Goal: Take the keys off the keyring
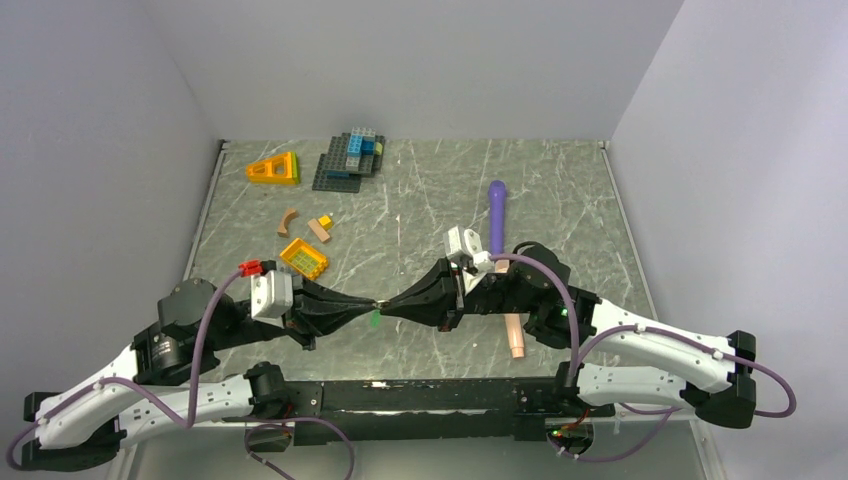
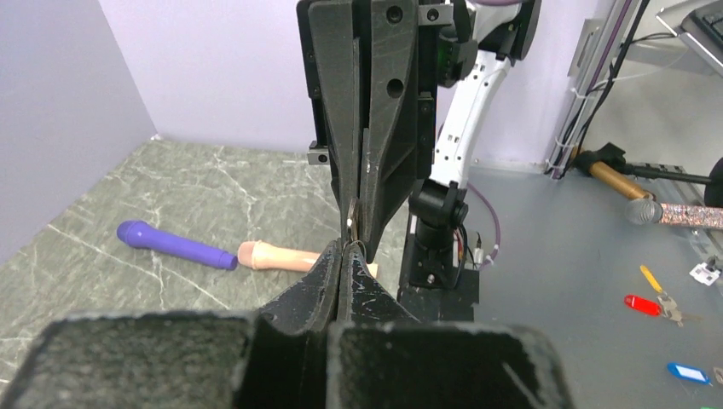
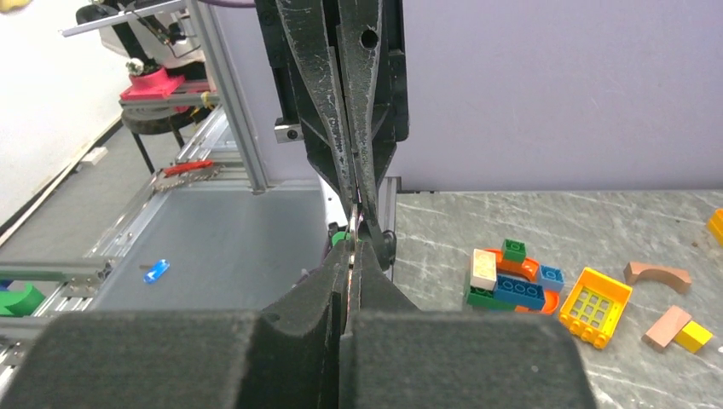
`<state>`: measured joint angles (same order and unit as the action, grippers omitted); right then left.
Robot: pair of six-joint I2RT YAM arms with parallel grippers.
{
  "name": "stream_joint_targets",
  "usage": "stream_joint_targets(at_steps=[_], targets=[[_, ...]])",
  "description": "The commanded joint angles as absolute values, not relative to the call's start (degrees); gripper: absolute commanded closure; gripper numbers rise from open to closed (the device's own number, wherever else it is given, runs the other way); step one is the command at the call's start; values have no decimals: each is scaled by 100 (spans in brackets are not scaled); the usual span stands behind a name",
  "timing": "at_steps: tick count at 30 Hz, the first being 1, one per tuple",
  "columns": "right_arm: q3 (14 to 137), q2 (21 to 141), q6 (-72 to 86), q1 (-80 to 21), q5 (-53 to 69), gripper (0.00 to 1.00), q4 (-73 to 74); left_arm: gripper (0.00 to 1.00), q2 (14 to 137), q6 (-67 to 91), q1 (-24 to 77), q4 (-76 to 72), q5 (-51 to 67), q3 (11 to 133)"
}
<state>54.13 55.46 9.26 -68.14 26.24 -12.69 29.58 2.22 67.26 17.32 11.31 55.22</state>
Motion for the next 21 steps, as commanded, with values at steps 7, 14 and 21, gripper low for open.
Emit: stream_joint_targets(at_steps=[7,14,21], targets=[[5217,5378,1297,-6847,2672,100,-2833,100,2854,666,6713,320,818,4988],[5179,5459,1416,-6847,2635,100,-3262,100,2859,908,6708,-548,620,4607],[5128,5521,1490,-6847,2551,100,-3602,100,2799,1178,6715,-1430,372,4193]])
